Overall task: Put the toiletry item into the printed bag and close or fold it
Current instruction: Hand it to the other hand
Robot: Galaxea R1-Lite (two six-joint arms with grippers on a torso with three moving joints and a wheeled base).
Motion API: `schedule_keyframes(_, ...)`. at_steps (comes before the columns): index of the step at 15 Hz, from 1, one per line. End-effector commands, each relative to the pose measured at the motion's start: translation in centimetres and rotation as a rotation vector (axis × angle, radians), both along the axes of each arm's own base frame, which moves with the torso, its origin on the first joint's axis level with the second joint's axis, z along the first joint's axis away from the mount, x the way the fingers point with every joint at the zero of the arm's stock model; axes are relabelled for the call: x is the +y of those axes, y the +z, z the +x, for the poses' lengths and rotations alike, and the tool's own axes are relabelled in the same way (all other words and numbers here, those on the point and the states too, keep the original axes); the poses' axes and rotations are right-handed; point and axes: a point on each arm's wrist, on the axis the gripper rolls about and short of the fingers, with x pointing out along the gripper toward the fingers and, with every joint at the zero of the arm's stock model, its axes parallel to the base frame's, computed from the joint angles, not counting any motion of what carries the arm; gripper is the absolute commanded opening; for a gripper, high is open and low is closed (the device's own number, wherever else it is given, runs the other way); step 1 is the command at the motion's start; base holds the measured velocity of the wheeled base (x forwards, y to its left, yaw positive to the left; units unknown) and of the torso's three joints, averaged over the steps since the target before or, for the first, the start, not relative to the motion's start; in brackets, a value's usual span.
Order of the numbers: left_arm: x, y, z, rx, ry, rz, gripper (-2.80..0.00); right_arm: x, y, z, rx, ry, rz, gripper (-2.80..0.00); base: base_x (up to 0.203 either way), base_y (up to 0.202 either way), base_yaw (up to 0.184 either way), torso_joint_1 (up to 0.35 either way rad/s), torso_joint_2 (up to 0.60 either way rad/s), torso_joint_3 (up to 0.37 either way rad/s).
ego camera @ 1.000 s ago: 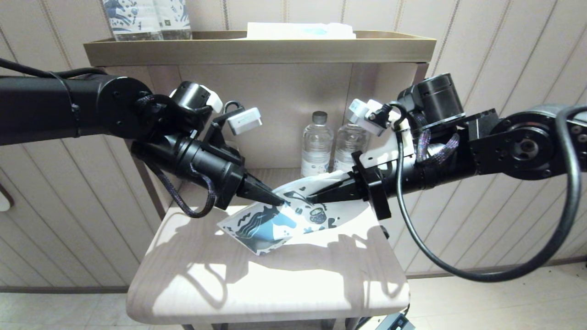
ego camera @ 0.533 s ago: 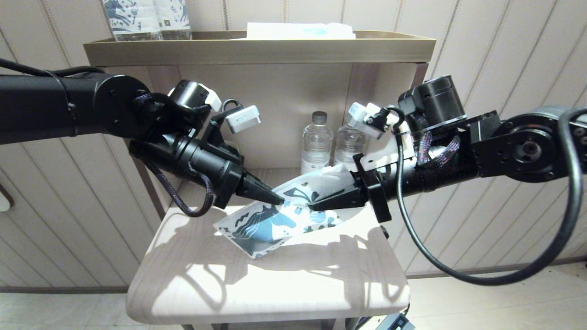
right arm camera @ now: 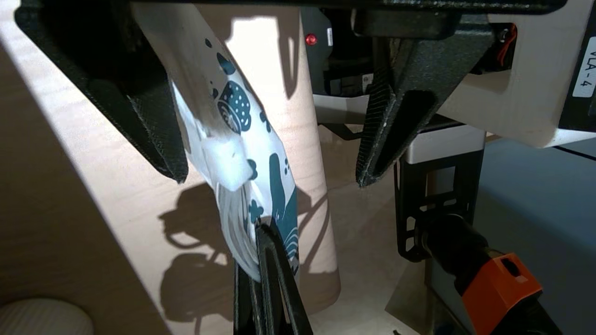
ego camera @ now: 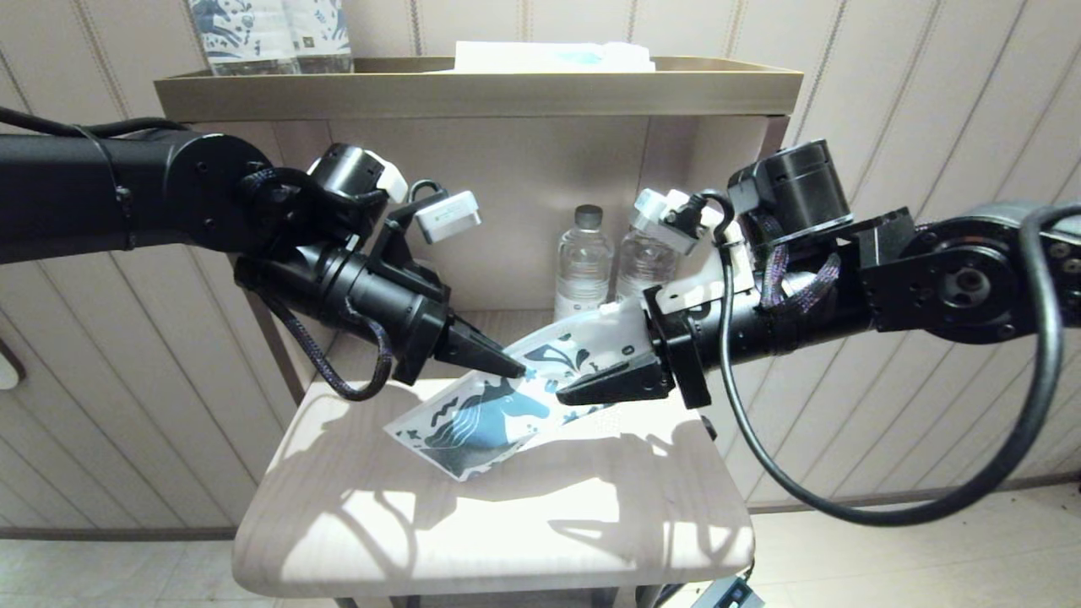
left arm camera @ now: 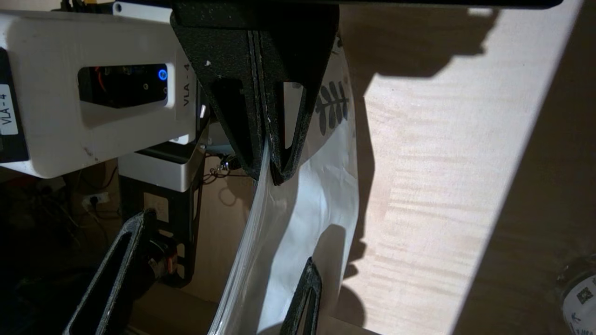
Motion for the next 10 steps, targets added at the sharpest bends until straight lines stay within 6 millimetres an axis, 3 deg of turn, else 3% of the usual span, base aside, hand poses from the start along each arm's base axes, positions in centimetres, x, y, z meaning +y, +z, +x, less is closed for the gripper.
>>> schedule_keyframes(1, 0.10, 0.20, -0.25, -0.001, -0.005, -0.005, -2.80, 0.10, -1.13, -0.01, 0.034, 0.006, -0.017, 0.00, 0.000, 0.000, 0.000, 0.000, 0.00, 0.000)
schedule_keyframes(4, 0.17, 0.47, -0.42, -0.003, -0.011, -0.016, -2.80, -0.03, -1.91, 0.10, 0.033, -0.001, -0.017, 0.00, 0.000, 0.000, 0.000, 0.000, 0.00, 0.000)
schedule_keyframes(10, 0.31, 0.36, -0.69, -0.006, -0.017, -0.013, -2.80, 0.14, -1.42, 0.25, 0.011, -0.001, -0.006, 0.00, 0.000, 0.000, 0.000, 0.000, 0.00, 0.000)
